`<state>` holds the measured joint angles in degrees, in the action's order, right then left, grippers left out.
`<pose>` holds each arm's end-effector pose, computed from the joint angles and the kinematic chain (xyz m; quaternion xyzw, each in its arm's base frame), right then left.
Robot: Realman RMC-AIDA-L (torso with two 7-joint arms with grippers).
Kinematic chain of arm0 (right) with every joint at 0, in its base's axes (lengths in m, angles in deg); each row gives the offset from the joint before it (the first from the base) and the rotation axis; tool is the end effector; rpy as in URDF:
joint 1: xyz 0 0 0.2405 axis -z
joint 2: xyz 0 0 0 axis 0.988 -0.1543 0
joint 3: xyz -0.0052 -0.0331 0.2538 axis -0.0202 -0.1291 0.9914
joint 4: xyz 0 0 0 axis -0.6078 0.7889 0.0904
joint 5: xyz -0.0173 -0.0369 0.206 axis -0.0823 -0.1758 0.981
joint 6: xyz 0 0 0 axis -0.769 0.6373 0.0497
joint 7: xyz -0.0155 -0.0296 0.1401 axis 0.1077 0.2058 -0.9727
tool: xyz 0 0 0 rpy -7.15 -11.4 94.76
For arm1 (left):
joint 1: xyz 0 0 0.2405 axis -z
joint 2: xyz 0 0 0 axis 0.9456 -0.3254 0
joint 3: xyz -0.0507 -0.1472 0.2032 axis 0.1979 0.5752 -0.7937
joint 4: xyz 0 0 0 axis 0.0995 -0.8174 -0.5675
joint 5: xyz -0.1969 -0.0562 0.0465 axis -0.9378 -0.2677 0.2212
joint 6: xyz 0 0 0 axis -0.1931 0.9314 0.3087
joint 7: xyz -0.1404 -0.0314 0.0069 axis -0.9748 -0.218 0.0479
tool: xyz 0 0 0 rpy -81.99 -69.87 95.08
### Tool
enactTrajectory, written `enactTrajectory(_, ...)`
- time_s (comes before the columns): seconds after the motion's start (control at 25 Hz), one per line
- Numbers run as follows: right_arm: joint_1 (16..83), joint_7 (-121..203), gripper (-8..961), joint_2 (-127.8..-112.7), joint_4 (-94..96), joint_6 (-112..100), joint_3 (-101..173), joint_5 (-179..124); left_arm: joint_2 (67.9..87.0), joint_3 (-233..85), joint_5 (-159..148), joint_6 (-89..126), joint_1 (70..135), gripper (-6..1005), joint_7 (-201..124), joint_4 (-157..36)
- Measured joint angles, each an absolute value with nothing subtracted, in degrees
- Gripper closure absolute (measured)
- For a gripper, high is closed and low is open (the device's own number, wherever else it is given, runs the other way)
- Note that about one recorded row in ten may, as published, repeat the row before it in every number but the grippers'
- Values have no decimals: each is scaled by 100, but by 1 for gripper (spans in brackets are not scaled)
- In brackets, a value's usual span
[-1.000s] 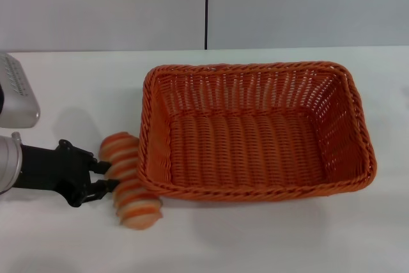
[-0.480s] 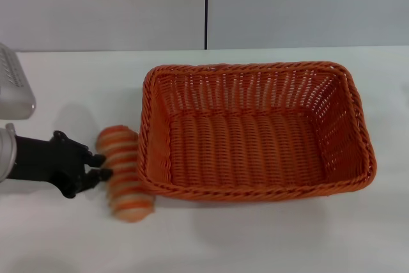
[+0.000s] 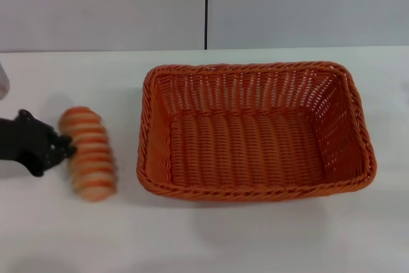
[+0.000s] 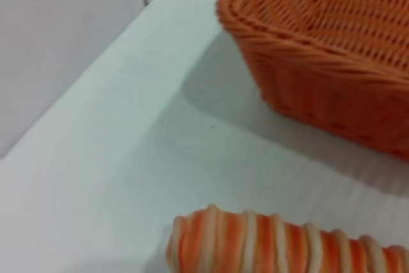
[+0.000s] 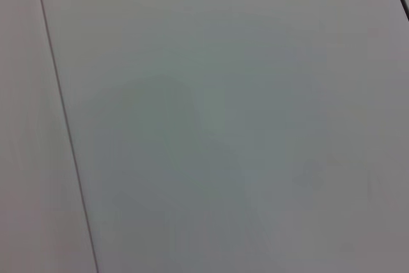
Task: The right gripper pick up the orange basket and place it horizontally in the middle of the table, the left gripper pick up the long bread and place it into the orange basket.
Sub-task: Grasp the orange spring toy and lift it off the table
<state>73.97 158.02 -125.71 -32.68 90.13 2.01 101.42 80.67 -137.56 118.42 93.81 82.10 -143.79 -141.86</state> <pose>0.3368 0.2600 0.0951 -0.7369 0.2389 0.4578 0.4362 -0.2811 0.2940 0.0446 -0.9559 -0.1911 0.1030 0.1976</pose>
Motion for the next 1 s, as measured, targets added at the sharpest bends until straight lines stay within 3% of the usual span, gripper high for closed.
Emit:
enactTrajectory(0.6,7299,15802,542,-12590,-3268,8987,239,10142,8068,-13160,12551,9663,8751,1001,-14662,-14856)
enactTrajectory(1.0,7330,15802,542,-12615,-3245,9004,253,10143,8096,-13583,12757,9480,8769,953,-14771,-14715)
